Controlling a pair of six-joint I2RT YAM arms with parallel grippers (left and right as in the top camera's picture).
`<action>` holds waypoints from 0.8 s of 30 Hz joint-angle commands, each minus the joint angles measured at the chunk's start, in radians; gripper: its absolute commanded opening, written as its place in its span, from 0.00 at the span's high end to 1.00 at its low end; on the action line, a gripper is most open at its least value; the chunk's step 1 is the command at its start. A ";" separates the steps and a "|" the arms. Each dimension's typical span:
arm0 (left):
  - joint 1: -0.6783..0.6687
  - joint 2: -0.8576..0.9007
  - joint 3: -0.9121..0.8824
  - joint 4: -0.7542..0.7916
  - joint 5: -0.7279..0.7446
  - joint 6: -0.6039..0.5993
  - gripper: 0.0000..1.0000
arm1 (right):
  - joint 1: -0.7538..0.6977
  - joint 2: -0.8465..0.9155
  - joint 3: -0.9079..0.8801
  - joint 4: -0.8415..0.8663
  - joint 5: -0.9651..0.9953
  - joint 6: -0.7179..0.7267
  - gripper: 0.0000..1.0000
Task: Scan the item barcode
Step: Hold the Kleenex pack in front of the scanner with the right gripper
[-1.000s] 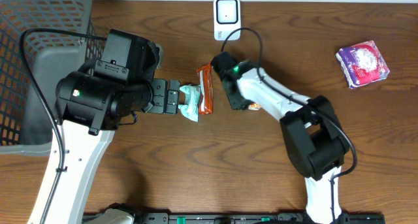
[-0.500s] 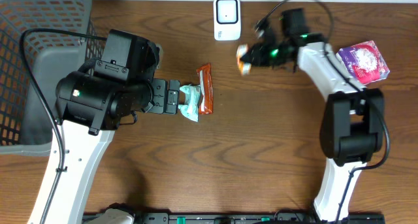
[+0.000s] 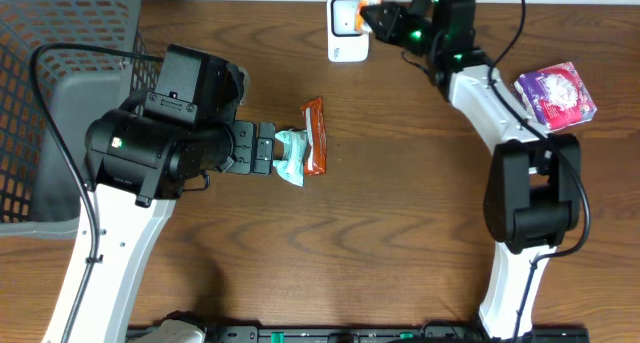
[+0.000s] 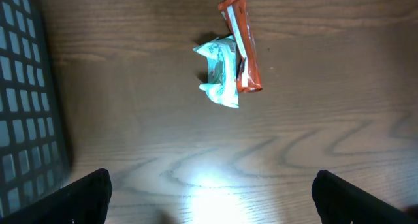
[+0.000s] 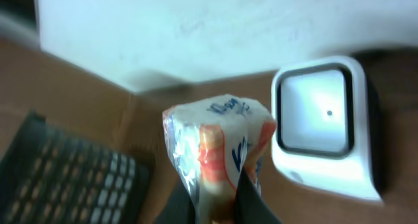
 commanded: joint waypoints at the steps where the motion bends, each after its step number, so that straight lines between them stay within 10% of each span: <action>1: 0.001 -0.005 0.001 -0.002 0.002 0.006 0.02 | 0.026 0.077 0.009 0.076 0.086 0.124 0.99; 24: 0.001 -0.005 0.001 -0.002 0.002 0.006 0.02 | 0.054 0.163 0.055 0.232 0.263 0.203 0.99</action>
